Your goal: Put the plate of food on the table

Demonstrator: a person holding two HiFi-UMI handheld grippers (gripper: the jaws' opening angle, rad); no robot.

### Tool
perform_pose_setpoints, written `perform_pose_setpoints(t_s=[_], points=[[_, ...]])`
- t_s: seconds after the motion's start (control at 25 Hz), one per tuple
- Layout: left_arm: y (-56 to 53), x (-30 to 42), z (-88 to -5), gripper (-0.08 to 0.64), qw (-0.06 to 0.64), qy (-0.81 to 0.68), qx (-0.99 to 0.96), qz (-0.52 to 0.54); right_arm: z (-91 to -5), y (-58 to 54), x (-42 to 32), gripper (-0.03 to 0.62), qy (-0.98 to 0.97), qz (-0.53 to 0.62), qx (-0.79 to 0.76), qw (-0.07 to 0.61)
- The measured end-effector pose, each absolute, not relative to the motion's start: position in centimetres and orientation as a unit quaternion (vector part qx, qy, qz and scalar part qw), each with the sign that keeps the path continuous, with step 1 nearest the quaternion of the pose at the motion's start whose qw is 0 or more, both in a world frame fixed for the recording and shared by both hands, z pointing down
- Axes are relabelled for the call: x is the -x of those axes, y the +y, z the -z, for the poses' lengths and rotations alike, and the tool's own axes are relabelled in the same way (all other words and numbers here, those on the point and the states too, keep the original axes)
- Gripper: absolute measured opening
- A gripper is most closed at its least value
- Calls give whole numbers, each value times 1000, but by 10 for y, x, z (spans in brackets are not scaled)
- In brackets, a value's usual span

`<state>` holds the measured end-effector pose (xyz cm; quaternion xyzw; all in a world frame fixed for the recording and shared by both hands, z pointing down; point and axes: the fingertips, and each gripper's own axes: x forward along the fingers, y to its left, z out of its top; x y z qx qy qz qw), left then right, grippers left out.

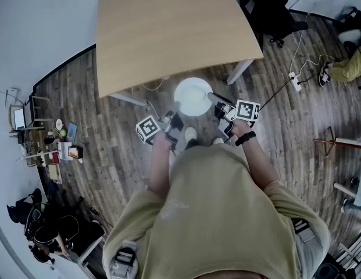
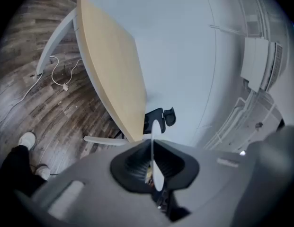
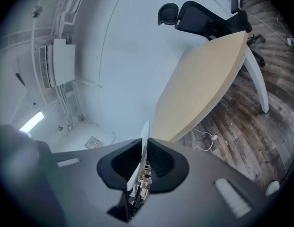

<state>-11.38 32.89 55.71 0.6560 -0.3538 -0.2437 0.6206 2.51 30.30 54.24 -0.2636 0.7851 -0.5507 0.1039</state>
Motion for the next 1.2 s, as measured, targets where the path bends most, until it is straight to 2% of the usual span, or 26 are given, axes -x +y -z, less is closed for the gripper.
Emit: perform_pose_setpoints(t_s=[0.4, 0.68, 0.84, 1.0, 1.2], points=[[327, 122, -574, 15, 630, -351, -653, 233, -558, 301, -13, 43, 789, 543, 277, 68], [293, 158, -580, 15, 634, -337, -661, 220, -563, 269, 24, 51, 801, 506, 316, 54], [281, 140, -589, 15, 643, -335, -653, 219, -569, 255, 9, 55, 803, 492, 333, 51], [264, 137, -599, 15, 644, -345, -645, 224, -575, 231, 6, 52, 807, 481, 334, 81], [214, 115, -598, 17, 636, -370, -638, 228, -574, 175, -11, 54, 815, 486, 310, 63]])
